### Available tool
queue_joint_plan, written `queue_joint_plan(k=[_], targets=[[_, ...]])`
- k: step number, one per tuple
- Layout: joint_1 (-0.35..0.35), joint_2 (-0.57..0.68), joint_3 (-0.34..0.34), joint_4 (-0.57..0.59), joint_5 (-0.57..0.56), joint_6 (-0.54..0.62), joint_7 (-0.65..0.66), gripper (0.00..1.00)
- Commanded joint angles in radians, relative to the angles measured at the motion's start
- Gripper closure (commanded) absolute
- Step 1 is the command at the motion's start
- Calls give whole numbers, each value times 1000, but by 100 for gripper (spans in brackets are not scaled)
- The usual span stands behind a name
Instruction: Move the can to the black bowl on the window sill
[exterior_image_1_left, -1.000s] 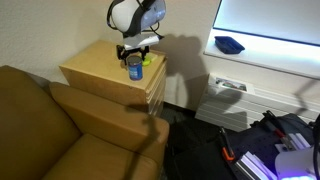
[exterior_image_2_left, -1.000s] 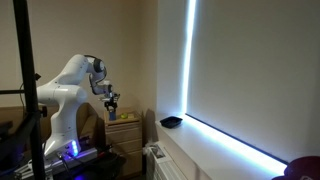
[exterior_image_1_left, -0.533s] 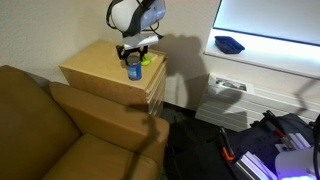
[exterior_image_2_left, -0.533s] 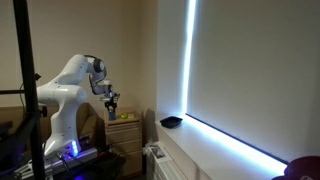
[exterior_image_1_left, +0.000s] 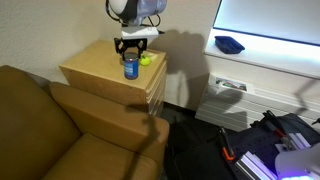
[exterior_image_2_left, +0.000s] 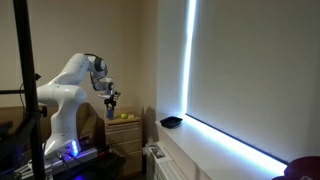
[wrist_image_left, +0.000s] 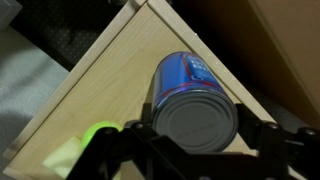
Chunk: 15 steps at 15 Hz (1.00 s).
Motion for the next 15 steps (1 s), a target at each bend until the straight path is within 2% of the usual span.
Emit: queue_joint_plan(k=[1, 3, 6, 9, 11, 14, 15], targets=[[-41, -160, 26, -38, 38, -84, -37, 45], [-34, -238, 2, -36, 2, -171, -14, 45], [-22, -360, -57, -37, -112, -388, 75, 45], [-56, -477, -83, -57, -204, -554, 178, 45], [-105, -553, -96, -90, -216, -583, 241, 45], [-221, -663, -105, -157, -89, -554, 224, 45], [-192, -567, -75, -73, -156, -580, 238, 45]])
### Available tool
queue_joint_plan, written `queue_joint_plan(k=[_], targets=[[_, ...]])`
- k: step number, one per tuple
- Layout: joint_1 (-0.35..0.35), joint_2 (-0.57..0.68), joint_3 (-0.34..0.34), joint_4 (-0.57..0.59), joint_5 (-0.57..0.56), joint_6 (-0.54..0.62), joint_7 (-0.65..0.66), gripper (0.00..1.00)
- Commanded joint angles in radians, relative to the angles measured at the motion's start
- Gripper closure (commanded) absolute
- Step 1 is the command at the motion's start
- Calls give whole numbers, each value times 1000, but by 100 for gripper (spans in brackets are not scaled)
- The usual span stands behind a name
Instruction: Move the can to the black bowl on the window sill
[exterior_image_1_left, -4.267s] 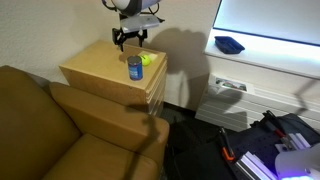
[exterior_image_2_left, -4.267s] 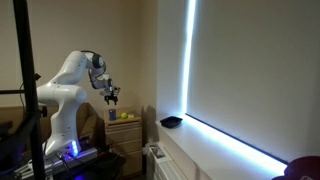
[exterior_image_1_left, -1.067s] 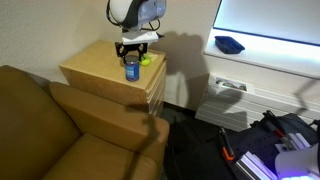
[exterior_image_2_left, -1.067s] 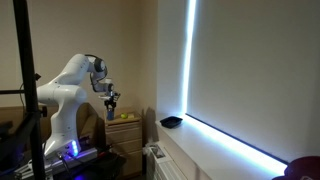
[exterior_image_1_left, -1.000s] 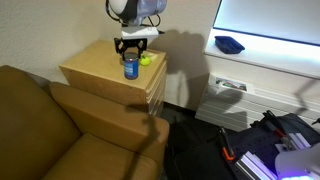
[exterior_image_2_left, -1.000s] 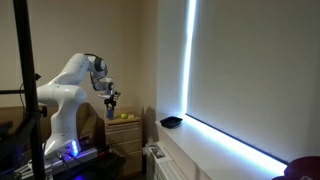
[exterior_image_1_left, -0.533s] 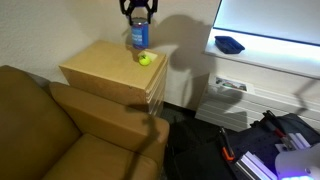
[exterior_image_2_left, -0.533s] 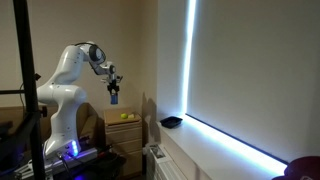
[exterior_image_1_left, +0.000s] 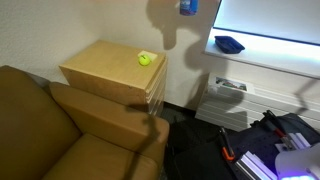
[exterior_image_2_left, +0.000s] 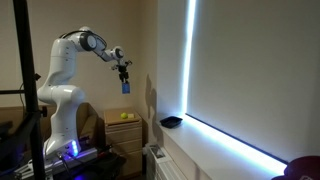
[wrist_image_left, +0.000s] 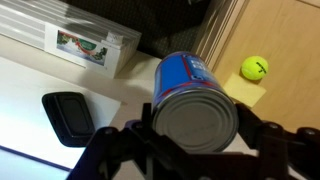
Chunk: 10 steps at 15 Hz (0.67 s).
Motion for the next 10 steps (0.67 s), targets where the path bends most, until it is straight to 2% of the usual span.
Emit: queue_joint_plan(k=[1, 4, 5, 10], targets=[[-52, -18, 33, -6, 4, -5, -8, 20], [-52, -5, 42, -8, 1, -3, -4, 20], [-45, 4, 50, -8, 0, -3, 4, 45], [-156, 38, -41, 9, 19, 69, 76, 45]])
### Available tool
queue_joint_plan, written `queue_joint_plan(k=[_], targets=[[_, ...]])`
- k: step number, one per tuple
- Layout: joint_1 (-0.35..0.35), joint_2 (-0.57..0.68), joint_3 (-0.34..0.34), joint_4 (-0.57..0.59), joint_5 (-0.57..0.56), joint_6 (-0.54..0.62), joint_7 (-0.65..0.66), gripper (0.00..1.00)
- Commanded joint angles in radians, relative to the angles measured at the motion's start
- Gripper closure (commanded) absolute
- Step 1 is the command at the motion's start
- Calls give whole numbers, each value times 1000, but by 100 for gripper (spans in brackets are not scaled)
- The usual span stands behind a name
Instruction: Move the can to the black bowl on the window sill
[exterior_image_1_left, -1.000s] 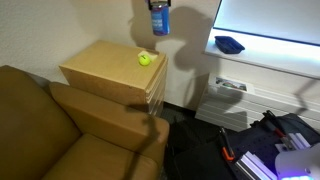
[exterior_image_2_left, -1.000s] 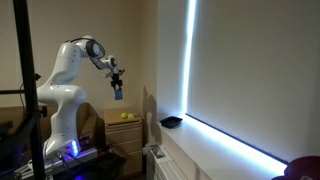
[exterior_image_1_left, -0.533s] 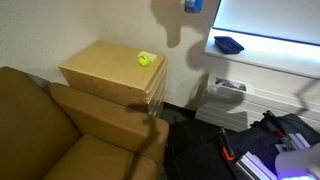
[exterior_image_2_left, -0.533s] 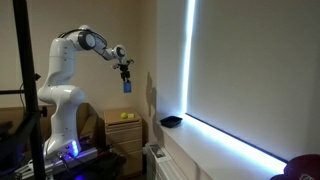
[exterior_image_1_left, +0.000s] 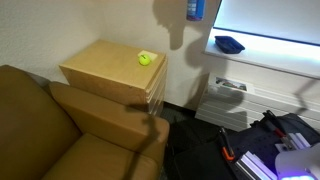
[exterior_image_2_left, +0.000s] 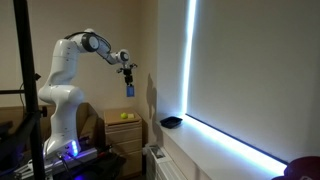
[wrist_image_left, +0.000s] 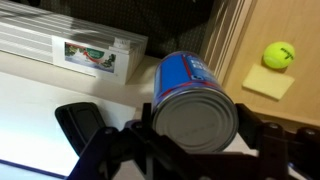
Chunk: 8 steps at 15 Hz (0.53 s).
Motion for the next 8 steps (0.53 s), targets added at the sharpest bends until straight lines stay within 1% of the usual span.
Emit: queue_joint_plan(k=[1, 5, 8], targets=[[-106, 12, -60, 50, 25, 43, 16, 45], [-205, 53, -130, 119, 64, 57, 34, 45], [-251, 106, -170, 181, 70, 31, 72, 45]])
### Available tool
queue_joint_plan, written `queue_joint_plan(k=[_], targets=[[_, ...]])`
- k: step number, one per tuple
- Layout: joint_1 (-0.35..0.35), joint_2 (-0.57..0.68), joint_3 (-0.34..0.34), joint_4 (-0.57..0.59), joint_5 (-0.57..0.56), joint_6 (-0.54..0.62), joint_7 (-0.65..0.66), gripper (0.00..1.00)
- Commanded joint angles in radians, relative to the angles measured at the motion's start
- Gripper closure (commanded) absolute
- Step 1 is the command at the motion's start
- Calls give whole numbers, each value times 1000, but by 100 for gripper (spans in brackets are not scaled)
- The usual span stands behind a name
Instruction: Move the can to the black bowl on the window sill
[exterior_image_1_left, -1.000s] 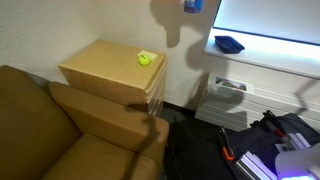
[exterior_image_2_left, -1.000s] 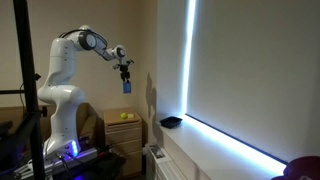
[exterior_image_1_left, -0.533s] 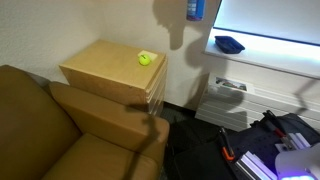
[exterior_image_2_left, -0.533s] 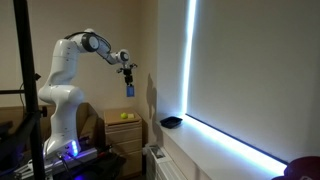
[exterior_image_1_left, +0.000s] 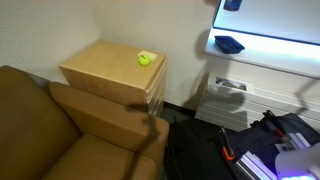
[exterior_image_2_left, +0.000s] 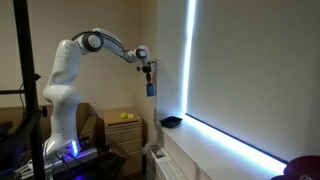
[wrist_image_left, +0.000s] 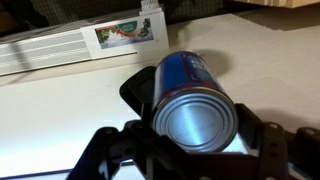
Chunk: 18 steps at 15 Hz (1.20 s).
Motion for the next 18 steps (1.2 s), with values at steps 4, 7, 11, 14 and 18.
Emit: queue_joint_plan(k=[4, 7, 11, 14, 18], targets=[[-78, 188, -61, 223, 64, 4, 171, 45], [-80, 178, -58, 184, 97, 5, 182, 20], [-83, 234, -70, 216, 107, 34, 238, 45], [-95, 347, -108, 299, 90, 66, 365, 45], [-120, 484, -111, 419, 140, 59, 525, 45]])
